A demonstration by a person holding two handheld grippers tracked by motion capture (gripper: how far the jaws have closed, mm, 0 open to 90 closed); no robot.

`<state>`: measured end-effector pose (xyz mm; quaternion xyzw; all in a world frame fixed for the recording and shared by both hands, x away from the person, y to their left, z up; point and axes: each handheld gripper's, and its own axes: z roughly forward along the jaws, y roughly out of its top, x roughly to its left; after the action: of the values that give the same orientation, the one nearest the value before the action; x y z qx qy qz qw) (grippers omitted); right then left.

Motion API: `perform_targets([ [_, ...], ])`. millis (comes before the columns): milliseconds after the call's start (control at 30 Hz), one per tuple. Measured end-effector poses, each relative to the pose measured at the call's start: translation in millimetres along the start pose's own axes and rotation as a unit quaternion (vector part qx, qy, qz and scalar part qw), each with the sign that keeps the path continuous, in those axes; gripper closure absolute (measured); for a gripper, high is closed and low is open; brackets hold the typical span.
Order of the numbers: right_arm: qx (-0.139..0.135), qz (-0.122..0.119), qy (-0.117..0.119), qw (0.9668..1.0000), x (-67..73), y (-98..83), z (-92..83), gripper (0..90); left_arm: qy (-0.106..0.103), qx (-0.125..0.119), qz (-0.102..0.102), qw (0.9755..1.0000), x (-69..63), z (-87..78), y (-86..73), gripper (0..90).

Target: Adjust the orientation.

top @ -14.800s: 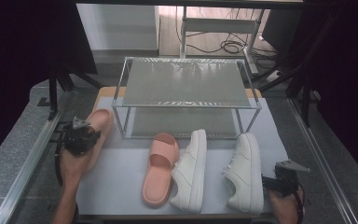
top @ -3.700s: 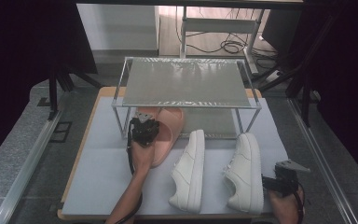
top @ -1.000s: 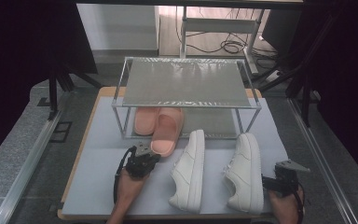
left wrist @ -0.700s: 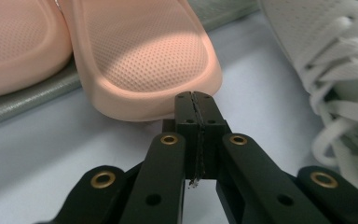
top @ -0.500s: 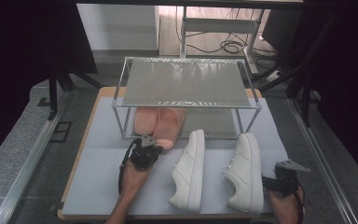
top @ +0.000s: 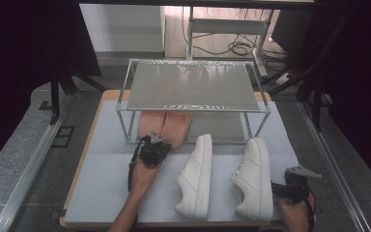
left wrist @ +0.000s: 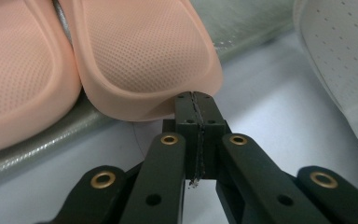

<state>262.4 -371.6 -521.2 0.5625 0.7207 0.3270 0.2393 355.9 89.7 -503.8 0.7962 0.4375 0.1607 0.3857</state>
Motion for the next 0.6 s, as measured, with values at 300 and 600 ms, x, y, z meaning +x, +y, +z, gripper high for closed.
perform_targets([
  [300,0.000,0.000,0.000,1.0000,0.0,0.0,0.0,13.8,0.008,0.000,-0.005,1.0000,5.0,15.4,9.6,89.8],
  [600,0.000,0.000,0.000,1.0000,0.0,0.0,0.0,13.8,0.013,0.004,-0.011,0.9999,9.3,28.0,14.4,89.8],
])
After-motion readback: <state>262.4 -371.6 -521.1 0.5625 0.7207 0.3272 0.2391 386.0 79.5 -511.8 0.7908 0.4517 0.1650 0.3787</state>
